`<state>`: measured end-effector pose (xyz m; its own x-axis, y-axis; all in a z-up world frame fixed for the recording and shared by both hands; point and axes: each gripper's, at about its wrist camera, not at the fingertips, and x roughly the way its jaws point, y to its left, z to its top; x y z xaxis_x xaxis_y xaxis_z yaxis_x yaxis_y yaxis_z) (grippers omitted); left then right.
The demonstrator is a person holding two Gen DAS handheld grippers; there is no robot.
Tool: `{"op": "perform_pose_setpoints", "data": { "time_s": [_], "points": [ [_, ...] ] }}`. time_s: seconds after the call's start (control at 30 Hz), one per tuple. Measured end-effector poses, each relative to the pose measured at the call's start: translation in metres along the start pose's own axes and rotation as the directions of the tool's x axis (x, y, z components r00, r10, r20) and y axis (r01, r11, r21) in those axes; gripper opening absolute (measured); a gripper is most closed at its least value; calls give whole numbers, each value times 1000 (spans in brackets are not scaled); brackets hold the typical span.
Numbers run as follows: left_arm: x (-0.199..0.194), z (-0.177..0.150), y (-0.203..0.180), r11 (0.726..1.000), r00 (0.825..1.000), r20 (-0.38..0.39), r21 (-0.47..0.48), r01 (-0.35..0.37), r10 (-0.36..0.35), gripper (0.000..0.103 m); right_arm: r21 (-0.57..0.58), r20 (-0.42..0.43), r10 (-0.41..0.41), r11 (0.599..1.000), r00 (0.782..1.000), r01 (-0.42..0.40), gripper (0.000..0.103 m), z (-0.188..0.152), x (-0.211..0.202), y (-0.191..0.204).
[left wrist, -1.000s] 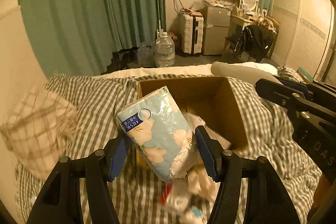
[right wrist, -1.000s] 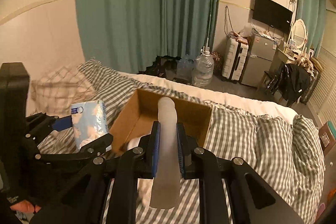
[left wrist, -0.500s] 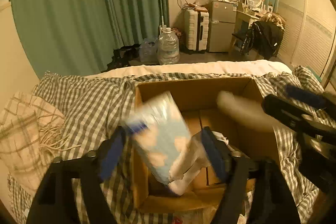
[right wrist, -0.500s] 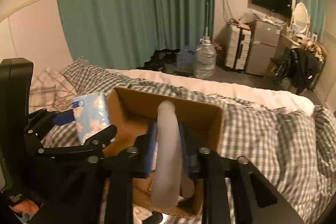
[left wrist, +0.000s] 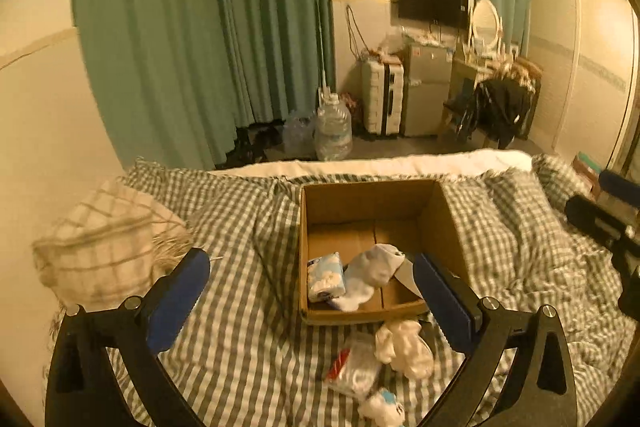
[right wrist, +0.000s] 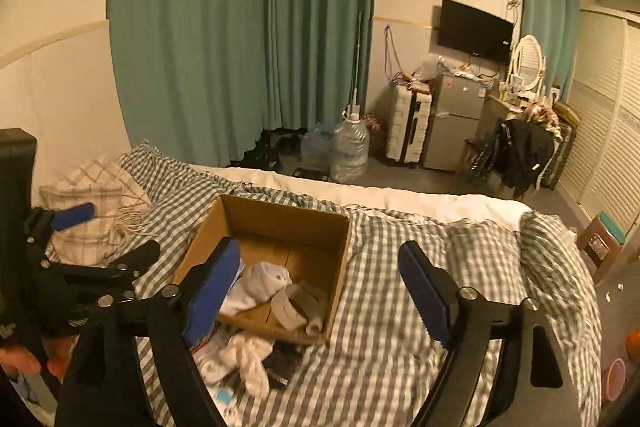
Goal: Organize objects
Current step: 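Grasp the clear plastic jar with the left gripper while the right gripper grasps the bear figurine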
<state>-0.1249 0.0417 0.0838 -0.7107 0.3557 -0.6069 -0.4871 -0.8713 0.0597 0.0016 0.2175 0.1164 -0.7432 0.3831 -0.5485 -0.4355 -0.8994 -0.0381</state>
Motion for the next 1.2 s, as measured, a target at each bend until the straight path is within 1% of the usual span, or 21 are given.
{"op": "perform_pose_setpoints", "data": {
  "time_s": [0.07,0.13,0.23,0.33,0.43,0.5,0.53,0.57,0.63,0.73,0.77,0.83,0.9,0.93,1.0,1.1,1.13,1.2],
  "points": [
    [-24,-8,4,1000,1000,16,-14,5,-5,103,-7,9,3,1000,1000,-3,84,-8,-20,3],
    [-42,-19,9,1000,1000,24,-17,-5,5,103,-13,12,8,1000,1000,-8,84,-17,-36,8],
    [-59,-36,11,1000,999,31,-16,-25,25,103,-22,8,28,999,1000,-28,84,-35,-53,17],
    [-63,-60,15,999,999,29,-33,-35,36,103,-27,-1,50,998,999,-50,84,-55,-57,26],
    [-57,-83,22,996,999,11,-76,-37,38,103,-19,-25,75,997,997,-75,84,-79,-48,33],
    [-44,-105,27,993,999,-5,-109,-38,38,103,-4,-56,76,997,996,-76,84,-92,-33,33],
    [-39,-112,28,993,999,-7,-112,-41,41,103,9,-77,76,997,994,-76,85,-100,-22,34],
    [-30,-122,29,992,998,-18,-110,-56,54,103,15,-89,81,997,993,-80,88,-107,-16,36],
    [-12,-138,31,991,995,-56,-102,-84,78,103,16,-133,86,996,987,-85,89,-120,6,40],
    [18,-161,32,989,988,-127,-114,-96,82,103,-11,-201,88,996,976,-92,89,-142,38,52],
    [28,-169,33,988,985,-151,-117,-97,78,103,-19,-240,100,994,966,-107,89,-150,51,58],
    [40,-184,37,987,979,-184,-122,-108,84,103,-26,-289,118,991,950,-132,89,-161,66,66],
    [52,-195,37,985,971,-223,-126,-116,86,103,-47,-348,128,987,929,-153,89,-173,83,76],
    [58,-202,37,984,965,-246,-125,-127,93,103,-58,-368,126,986,921,-158,89,-178,90,80],
    [65,-209,38,984,960,-267,-127,-122,84,103,-71,-404,136,981,905,-180,89,-186,101,88],
    [73,-215,46,979,951,-302,-164,-120,66,103,-79,-458,149,975,876,-207,89,-198,116,96],
    [75,-218,51,975,949,-311,-191,-117,53,103,-83,-476,149,974,867,-213,89,-202,120,99],
    [77,-220,57,969,948,-317,-221,-107,32,103,-90,-513,153,969,844,-230,89,-208,130,103]
  ]
}}
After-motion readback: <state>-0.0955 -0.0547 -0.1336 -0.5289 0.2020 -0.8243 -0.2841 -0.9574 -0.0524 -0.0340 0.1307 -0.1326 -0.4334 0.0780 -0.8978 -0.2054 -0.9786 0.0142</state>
